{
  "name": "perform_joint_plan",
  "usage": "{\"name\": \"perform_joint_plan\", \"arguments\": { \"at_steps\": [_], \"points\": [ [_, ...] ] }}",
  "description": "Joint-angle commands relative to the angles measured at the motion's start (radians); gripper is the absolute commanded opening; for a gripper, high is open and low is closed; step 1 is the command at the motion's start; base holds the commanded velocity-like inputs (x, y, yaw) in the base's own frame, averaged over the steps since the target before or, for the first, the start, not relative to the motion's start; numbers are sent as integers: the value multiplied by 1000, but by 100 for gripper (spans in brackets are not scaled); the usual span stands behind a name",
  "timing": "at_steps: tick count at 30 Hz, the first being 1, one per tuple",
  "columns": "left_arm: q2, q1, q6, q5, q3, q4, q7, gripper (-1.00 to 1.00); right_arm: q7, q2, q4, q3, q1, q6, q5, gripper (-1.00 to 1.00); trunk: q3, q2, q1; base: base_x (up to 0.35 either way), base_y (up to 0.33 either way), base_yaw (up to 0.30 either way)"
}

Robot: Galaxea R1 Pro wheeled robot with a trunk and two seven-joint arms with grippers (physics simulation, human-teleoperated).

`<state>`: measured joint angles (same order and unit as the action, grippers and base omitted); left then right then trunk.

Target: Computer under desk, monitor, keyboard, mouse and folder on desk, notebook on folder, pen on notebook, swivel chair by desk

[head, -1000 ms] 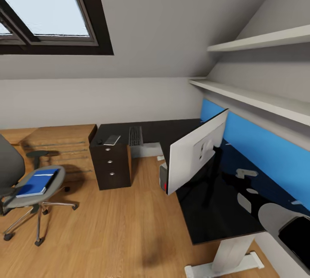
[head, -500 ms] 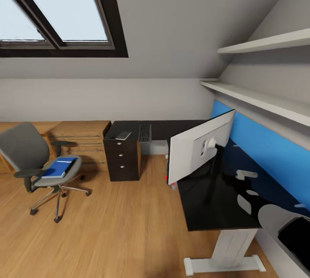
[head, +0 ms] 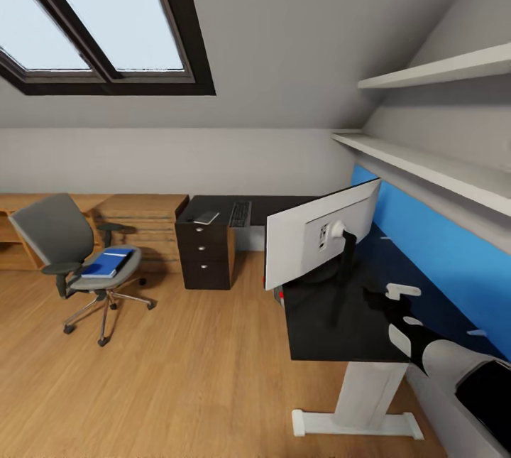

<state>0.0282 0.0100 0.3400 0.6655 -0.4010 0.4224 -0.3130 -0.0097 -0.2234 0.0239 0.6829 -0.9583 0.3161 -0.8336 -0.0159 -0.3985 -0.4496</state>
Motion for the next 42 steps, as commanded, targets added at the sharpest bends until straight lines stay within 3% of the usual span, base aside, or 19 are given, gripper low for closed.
{"name": "perform_joint_plan", "arguments": {
  "at_steps": [1,6,7,10,11,12,15,16,18,20,25,32,36,42],
  "points": [
    [0,1,9,4,-10,1,-8,100,0,5,2,9,11,25,-7,100,-2,-2,0,-10,-13,0],
    [-1,1,7,2,-9,8,-8,100,-1,22,2,10,14,58,-3,100,-2,-2,0,-5,-6,0],
    [1,2,-17,0,-8,148,-12,100,-4,82,7,10,15,72,-4,100,-2,-2,0,0,0,0],
    [2,4,-56,0,-8,230,-16,100,-7,106,10,9,15,73,-4,100,-2,-2,0,0,0,0],
    [3,4,-105,0,-7,291,-24,100,-14,121,11,8,15,74,-5,100,-2,-2,0,0,0,0],
    [4,4,-205,0,-4,390,-49,100,-36,138,15,5,14,75,-6,100,-2,-2,0,0,0,0],
    [5,5,-349,0,2,532,-113,100,-81,151,38,3,14,75,-6,100,-2,-2,0,0,0,0],
    [5,5,-440,1,15,648,-171,100,-114,155,69,1,14,74,-7,100,-2,-2,0,0,0,0],
    [5,5,-528,1,40,802,-229,100,-138,157,95,-6,13,71,-11,100,-2,-2,0,0,0,0],
    [5,5,-579,3,55,897,-255,100,-148,162,105,-10,13,72,-14,100,-2,-2,0,0,0,0],
    [13,4,-610,2,61,967,-271,100,-154,182,72,-13,16,78,-3,100,-2,-2,0,0,0,0],
    [34,4,-611,4,52,972,-273,100,-154,177,53,-16,16,78,21,100,-2,-2,0,114,0,0],
    [36,4,-610,3,4,971,-273,100,-154,174,27,-15,16,98,23,100,-2,-2,0,297,0,0],
    [36,3,-610,3,-20,982,-274,100,-154,173,5,-14,16,152,27,100,-2,-2,0,326,0,0]
  ]
}}
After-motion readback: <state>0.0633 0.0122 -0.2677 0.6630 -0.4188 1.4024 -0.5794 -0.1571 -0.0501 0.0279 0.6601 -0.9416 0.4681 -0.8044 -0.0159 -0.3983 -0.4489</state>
